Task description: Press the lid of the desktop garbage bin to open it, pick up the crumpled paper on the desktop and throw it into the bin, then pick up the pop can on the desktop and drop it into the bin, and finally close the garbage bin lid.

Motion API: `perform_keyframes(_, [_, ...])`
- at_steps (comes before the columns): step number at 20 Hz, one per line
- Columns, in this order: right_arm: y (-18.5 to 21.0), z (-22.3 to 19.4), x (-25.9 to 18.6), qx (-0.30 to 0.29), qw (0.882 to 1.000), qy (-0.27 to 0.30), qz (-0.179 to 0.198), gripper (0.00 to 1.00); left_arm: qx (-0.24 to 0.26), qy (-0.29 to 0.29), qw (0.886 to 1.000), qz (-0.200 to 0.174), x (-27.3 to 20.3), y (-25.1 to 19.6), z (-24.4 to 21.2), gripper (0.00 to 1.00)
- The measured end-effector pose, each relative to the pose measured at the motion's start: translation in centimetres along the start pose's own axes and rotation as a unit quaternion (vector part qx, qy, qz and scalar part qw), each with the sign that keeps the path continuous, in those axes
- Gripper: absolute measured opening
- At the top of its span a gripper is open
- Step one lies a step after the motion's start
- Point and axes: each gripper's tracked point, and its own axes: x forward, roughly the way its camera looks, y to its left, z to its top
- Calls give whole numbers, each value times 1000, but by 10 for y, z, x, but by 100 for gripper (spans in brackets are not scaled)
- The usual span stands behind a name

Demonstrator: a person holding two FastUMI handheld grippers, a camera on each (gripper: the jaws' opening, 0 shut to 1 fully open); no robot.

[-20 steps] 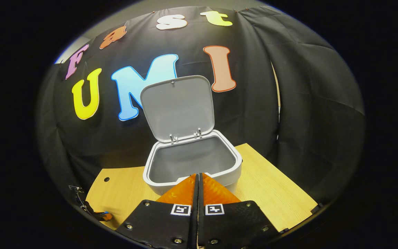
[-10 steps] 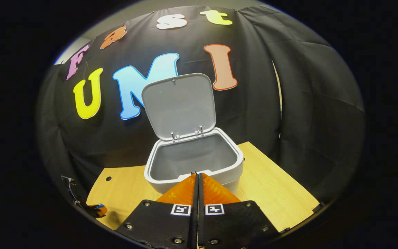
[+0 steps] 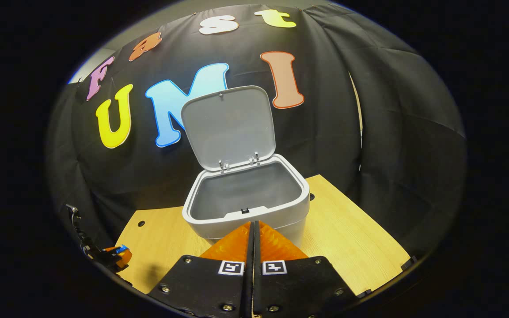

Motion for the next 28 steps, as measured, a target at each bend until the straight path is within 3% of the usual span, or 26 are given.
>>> perform_keyframes(11, [-16,-9,3,4,1000,14,5,1,70,-110,990,-61,-23,-95,118,48])
perform_keyframes(16, [-24,-13,1,6,1000,20,5,1,72,-149,982,-94,-32,-139,162,48])
perform_keyframes(17, [-26,-13,1,6,1000,21,5,1,74,-156,980,-100,-34,-150,170,53])
perform_keyframes(19, [-30,-15,-1,6,1000,23,4,1,74,-171,976,-114,-37,-168,187,53])
perform_keyframes(22, [-38,-18,-2,7,1000,29,1,1,70,-191,970,-135,-43,-195,212,48])
perform_keyframes(28, [-56,-23,-6,11,999,35,-6,1,82,-215,959,-165,-45,-244,237,48])
